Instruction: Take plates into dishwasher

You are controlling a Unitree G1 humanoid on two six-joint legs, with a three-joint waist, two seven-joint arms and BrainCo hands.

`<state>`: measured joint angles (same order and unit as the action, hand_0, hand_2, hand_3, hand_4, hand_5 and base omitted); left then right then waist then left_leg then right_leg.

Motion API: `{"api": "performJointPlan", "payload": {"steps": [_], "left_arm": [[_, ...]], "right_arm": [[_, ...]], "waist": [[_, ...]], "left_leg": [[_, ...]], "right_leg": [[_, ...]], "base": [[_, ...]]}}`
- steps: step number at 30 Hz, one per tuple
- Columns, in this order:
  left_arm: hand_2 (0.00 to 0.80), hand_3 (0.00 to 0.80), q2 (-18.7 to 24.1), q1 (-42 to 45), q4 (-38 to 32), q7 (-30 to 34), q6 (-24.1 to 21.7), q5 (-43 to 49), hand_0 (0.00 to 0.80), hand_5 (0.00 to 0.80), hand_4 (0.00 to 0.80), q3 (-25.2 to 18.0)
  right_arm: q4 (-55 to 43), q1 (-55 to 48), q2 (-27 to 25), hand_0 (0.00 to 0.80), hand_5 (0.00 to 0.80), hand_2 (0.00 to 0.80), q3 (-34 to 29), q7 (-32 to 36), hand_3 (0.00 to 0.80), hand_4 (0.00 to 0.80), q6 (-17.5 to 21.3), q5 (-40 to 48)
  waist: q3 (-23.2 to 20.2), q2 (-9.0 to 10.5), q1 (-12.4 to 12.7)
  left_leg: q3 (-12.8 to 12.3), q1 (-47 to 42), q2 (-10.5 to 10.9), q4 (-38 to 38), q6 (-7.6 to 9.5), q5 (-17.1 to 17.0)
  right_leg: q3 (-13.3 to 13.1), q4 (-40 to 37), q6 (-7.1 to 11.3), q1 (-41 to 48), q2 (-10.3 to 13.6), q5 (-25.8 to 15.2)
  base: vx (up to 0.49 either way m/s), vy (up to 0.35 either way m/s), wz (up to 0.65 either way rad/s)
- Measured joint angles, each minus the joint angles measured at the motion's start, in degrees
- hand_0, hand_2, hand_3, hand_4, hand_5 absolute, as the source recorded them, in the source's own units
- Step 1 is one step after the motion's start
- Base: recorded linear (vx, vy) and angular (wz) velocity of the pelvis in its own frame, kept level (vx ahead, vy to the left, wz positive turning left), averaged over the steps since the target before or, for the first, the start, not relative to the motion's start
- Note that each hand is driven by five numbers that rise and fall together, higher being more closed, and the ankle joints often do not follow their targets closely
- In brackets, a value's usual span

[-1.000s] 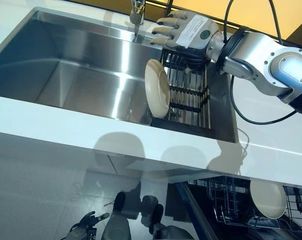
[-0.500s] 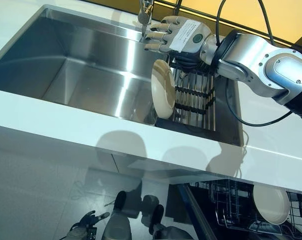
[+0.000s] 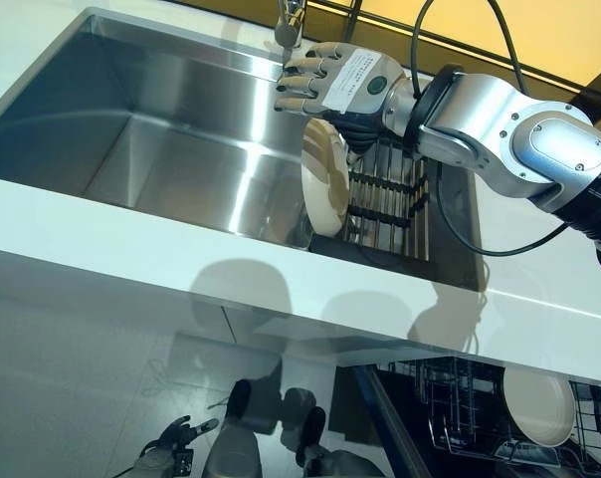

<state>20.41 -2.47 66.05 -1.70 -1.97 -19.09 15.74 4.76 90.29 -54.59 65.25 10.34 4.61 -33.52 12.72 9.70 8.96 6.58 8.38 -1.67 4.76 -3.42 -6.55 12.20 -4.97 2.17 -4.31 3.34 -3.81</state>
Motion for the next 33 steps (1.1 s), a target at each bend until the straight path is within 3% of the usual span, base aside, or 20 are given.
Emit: {"api": "performJointPlan", "payload": {"steps": [33], "left_arm": [[0.0,0.0,-0.1,-0.3,0.0,0.0,-1.1,-2.0,0.0,0.0,0.0,-0.1]], "right_arm": [[-4.7,0.0,1.2,0.0,0.0,0.0,0.0,8.1,0.0,0.0,0.0,-0.8]], "waist": [[1.6,0.71,0.0]], "left_leg": [[0.0,0.5,0.0,0.0,-0.03,0.0]], "right_leg": [[0.0,0.0,0.0,-0.5,0.0,0.0]], "base": [[0.0,0.0,0.0]]}}
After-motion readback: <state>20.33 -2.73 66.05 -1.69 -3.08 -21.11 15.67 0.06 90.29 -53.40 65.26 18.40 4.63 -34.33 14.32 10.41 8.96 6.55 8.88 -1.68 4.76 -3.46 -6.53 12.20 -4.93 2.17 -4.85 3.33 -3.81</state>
